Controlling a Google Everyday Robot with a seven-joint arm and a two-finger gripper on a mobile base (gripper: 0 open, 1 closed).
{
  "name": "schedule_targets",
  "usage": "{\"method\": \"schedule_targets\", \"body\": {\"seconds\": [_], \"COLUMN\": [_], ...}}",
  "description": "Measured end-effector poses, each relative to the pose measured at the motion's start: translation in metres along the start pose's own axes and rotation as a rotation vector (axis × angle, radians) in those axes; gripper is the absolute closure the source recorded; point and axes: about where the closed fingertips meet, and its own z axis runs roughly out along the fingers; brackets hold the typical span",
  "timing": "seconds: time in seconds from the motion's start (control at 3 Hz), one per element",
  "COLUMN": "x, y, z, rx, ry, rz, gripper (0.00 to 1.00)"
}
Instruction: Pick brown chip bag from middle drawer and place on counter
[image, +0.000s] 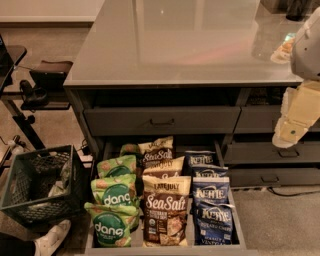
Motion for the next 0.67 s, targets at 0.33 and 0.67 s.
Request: {"method": "schedule_targets", "body": {"seconds": [0.33,0.67], "x": [0.0,-0.001], "y": [0.0,0.0001], "z": [0.0,0.0067], "rx": [0.0,-0.004], "ry": [0.0,-0.017], "rz": [0.0,0.008], "gripper": [0.0,0.0]}}
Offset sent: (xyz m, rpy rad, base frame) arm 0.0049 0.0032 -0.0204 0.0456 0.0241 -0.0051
